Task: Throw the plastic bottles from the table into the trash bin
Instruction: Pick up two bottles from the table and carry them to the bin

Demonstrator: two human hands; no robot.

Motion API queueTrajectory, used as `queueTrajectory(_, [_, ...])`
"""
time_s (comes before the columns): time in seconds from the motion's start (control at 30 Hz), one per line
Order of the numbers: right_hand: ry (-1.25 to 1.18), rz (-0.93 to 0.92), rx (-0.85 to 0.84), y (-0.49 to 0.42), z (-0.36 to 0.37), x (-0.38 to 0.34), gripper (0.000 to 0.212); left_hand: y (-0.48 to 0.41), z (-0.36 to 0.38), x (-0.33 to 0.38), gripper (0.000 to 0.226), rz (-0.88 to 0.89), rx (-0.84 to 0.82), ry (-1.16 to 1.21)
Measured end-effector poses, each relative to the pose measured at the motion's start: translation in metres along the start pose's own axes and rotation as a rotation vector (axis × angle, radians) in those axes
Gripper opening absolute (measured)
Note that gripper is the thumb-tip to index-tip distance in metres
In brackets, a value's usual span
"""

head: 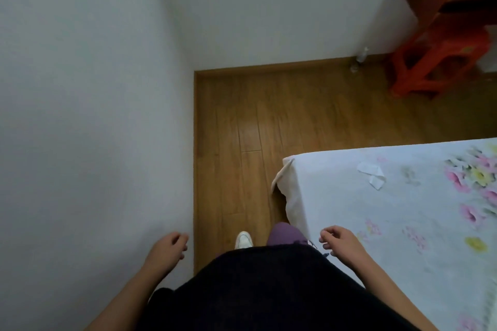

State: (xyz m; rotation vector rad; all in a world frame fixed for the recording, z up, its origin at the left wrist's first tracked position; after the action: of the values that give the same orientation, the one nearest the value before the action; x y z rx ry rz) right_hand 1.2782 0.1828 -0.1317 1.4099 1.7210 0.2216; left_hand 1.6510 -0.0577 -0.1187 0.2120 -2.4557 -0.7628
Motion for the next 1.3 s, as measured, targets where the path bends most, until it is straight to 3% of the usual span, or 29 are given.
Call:
queueTrajectory(0.2, [-0.082,0.174,0.038,-0.057,-0.019,-0.026,0.015,-0.076,-0.011,0.124,0.032,0.129,-0.040,0.005])
queueTrajectory(0.37, [-0.091,0.199,0.041,-0.134,-0.026,-0.085,0.014,-0.150,-0.005,0.182,0.031,0.100,-0.037,-0.029])
queueTrajectory(0.5, [-0.050,0.127,-0.023,-0.199,-0.026,-0.168,0.013,-0.200,-0.014,0.214,0.027,-0.014,-0.012,-0.050])
queueTrajectory(0.7, [0.021,-0.126,-0.110,-0.292,-0.040,-0.329,0.012,-0.265,-0.022,0.280,0.026,-0.111,0.030,-0.031])
queueTrajectory(0.9, [-0.038,-0.210,-0.060,-0.361,-0.069,-0.432,0.015,-0.336,-0.025,0.369,0.025,-0.150,0.019,-0.061])
queueTrajectory(1.07, [-0.116,-0.070,0.010,-0.420,-0.093,-0.446,0.012,-0.410,-0.010,0.491,0.026,-0.006,-0.084,-0.130])
queueTrajectory(1.3, [-0.321,0.318,0.208,-0.457,-0.140,-0.406,0.015,-0.476,0.038,0.677,0.033,0.325,-0.212,-0.406])
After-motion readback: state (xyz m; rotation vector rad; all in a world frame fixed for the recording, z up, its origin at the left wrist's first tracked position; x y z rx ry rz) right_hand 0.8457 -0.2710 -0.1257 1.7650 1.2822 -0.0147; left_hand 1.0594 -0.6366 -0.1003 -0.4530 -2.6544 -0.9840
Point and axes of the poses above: each hand's wrist, its own y-axis away from the middle knuckle, its own z-axis out of the palm, x = y × z, the point moved 4 cm from there along -y, towards the middle knuckle, and after that the axes turned 14 degrees about x, right-handed, at the moved point
